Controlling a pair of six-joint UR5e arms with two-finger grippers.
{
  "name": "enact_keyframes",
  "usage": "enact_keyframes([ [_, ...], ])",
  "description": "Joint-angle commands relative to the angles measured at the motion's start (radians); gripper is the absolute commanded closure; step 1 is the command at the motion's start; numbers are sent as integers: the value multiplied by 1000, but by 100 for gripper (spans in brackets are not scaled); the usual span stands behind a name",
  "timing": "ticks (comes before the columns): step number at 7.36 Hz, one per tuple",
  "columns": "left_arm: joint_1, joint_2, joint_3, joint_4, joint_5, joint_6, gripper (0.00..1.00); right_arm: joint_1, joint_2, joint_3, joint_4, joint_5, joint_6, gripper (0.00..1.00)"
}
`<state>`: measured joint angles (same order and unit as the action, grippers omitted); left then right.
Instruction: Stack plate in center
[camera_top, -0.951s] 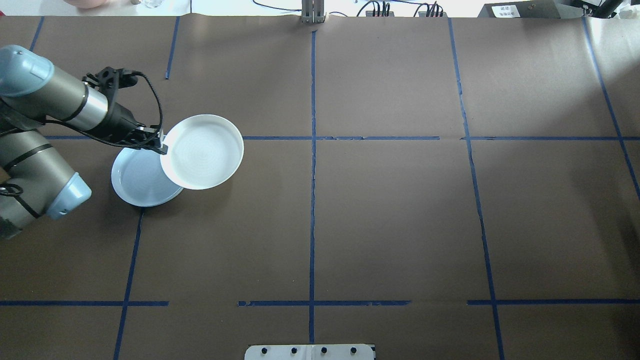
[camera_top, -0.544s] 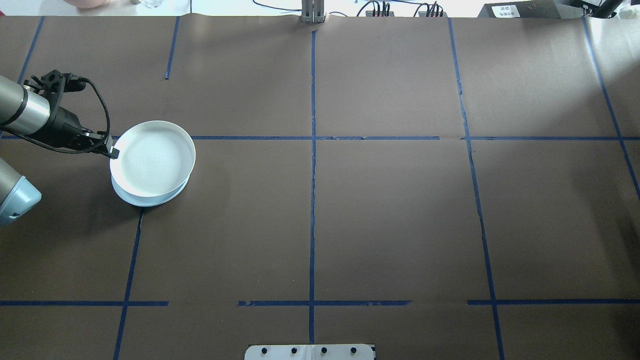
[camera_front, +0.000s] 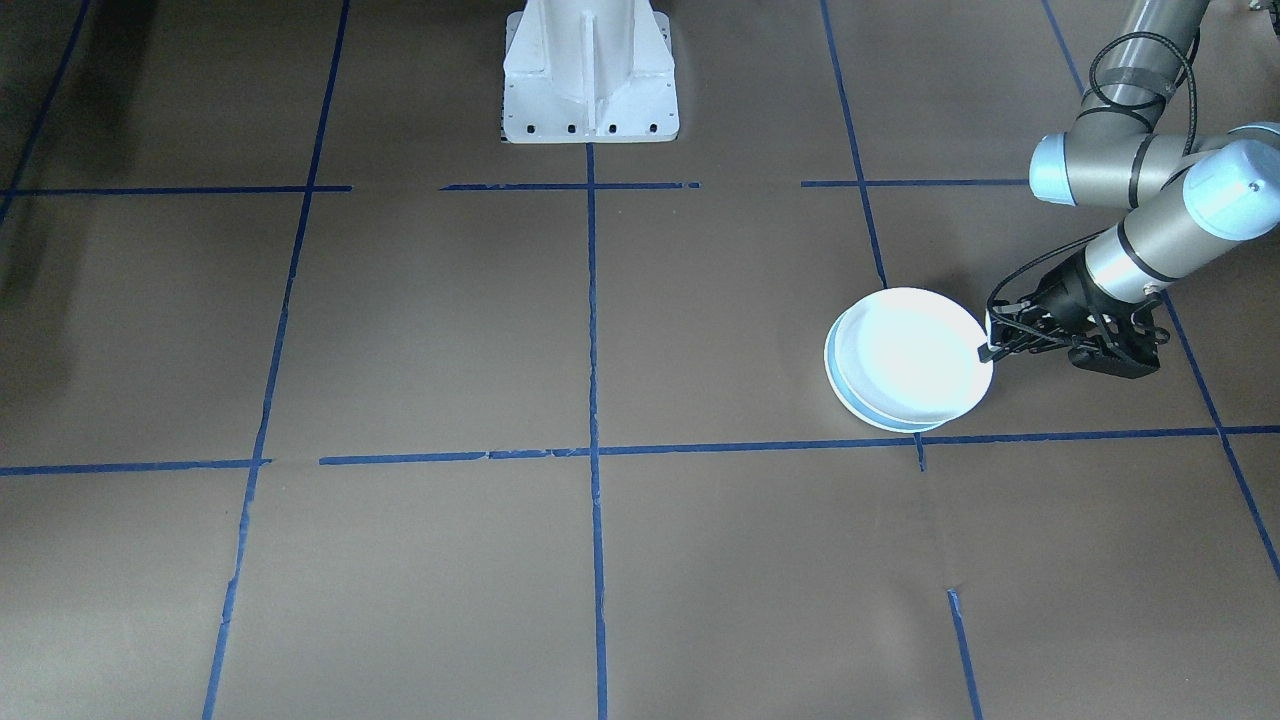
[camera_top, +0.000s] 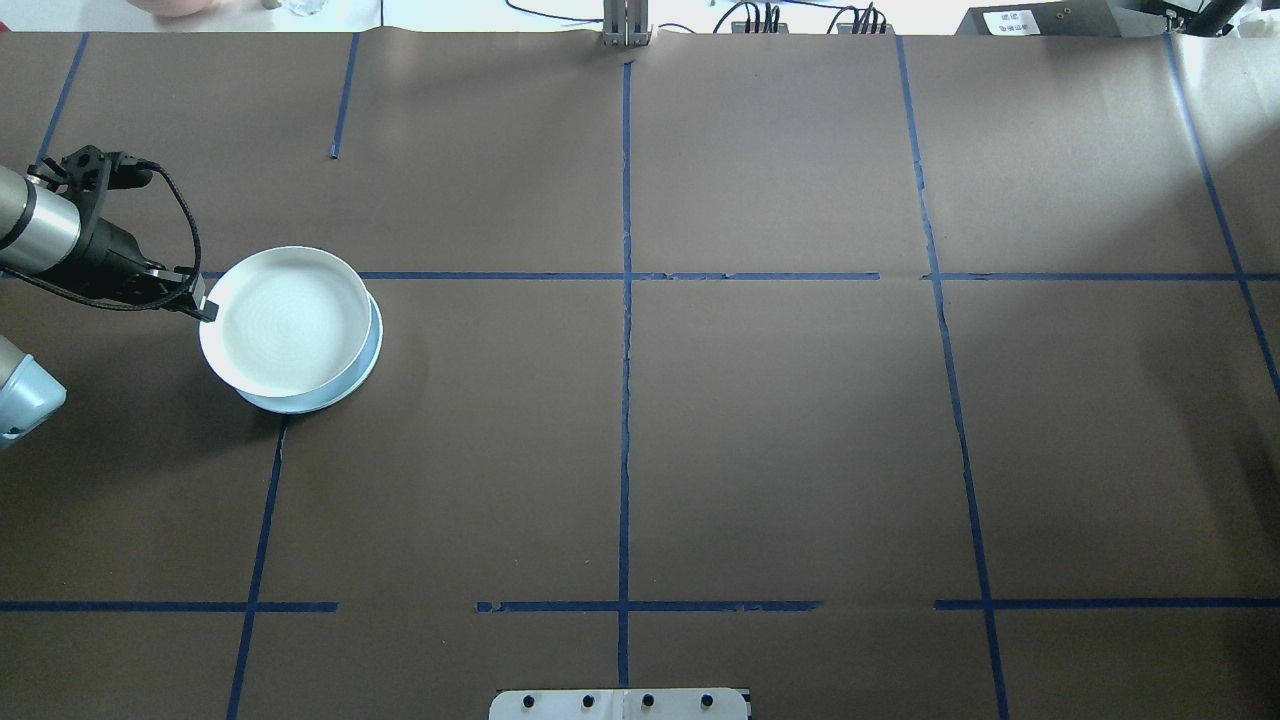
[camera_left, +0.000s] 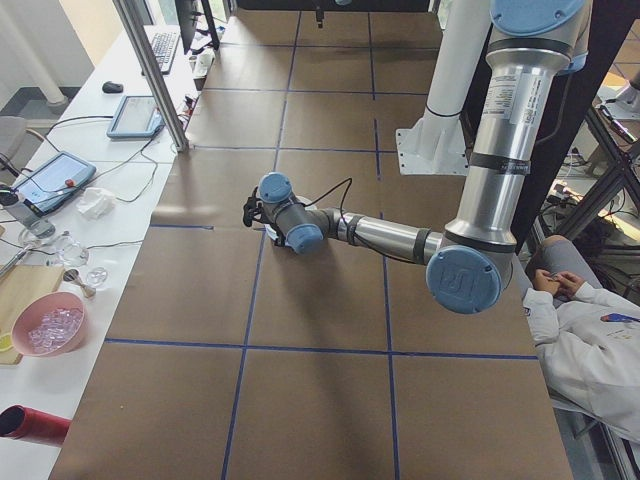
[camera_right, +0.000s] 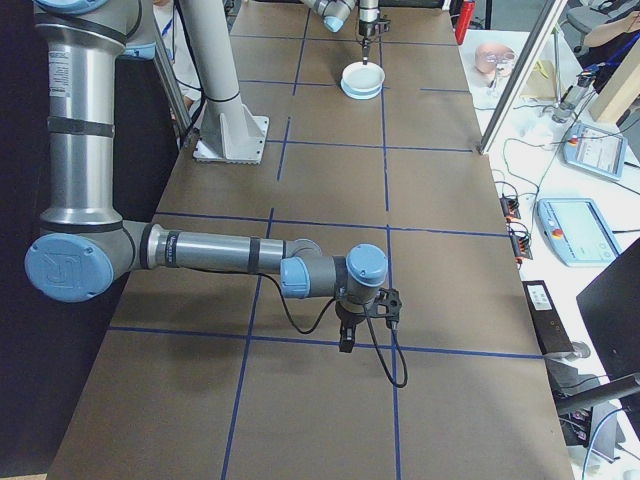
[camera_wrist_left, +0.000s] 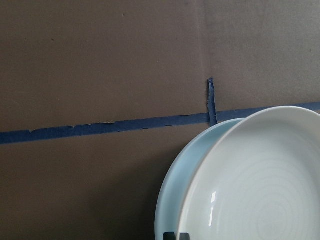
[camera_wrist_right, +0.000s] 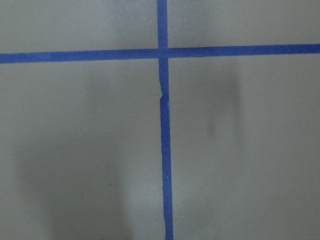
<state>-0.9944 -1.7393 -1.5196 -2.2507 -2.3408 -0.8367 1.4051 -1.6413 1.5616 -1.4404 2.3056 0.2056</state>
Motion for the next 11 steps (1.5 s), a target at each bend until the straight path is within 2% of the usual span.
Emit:
enact_keyframes([
  [1,2,-3,9,0,1,-1,100,0,0,0,0,0,0,0],
  [2,2,-3,9,0,1,-1,82,0,0,0,0,0,0,0],
  [3,2,-5,9,0,1,-1,29,0,0,0,0,0,0,0],
  [4,2,-5,12,-1,0,-1,11,0,0,-2,0,0,0,0],
  [6,-15,3,12,-1,6,25,9,0,0,0,0,0,0,0],
  [7,-61,12,16,19,33,136,8,0,0,0,0,0,0,0],
  [9,-233,18,36,191,35,477,1,-2,0,0,0,0,0,0],
  [11,-425,18,107,341,35,783,0,0,0,0,0,0,0,0],
])
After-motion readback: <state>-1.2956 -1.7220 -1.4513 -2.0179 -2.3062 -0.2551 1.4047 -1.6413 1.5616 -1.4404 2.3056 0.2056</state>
